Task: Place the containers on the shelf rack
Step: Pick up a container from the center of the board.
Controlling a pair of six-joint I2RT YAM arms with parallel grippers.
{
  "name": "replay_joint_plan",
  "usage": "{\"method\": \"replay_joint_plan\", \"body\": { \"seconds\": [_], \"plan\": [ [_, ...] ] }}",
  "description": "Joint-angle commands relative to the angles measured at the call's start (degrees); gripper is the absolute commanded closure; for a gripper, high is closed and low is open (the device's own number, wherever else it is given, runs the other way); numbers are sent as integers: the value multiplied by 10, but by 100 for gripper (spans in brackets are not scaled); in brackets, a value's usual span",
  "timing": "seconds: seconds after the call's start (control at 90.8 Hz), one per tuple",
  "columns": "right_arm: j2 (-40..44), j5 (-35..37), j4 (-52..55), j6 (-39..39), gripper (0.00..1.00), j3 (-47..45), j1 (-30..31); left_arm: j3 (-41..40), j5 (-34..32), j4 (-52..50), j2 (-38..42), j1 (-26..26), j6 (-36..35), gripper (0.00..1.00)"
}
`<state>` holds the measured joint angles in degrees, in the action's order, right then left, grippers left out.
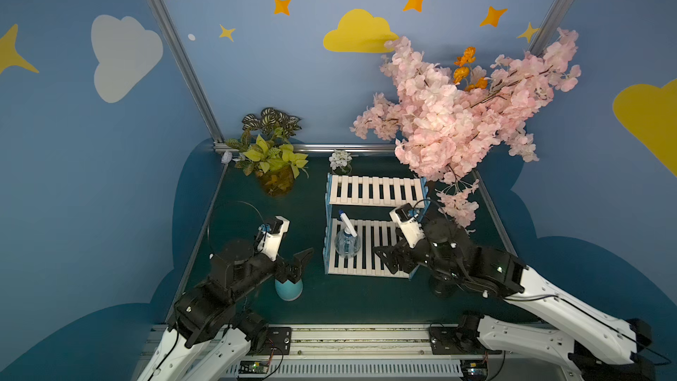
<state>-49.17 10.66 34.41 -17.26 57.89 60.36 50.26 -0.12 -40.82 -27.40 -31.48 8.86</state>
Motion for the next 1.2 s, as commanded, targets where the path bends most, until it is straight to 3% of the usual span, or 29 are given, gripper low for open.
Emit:
{"method": "replay_joint_plan", "body": {
  "seconds": [0.0, 0.077, 0.253, 0.418, 0.661, 0.914, 1.189],
  "plan": [
    [61, 65, -15, -23, 3, -43, -7, 56, -79, -134, -7, 2, 71, 1],
    [108, 96, -15, -35, 3, -76, -8, 94, -115, -213, -22, 2, 117, 2],
    [158, 135, -17, -51, 3, -115, -9, 154, -145, -334, -50, 2, 149, 5],
    [170, 120, -55, -55, 4, -141, -9, 162, -128, -400, -84, 1, 218, 8],
    [146, 93, -121, -69, 4, -179, -9, 106, -90, -344, -114, 0, 281, 2],
    [103, 53, -150, -98, 4, -183, -7, 70, -93, -270, -146, -17, 289, 2],
    [88, 24, -160, -100, 4, -187, -7, 39, -109, -240, -162, -31, 281, 29]
  ]
}}
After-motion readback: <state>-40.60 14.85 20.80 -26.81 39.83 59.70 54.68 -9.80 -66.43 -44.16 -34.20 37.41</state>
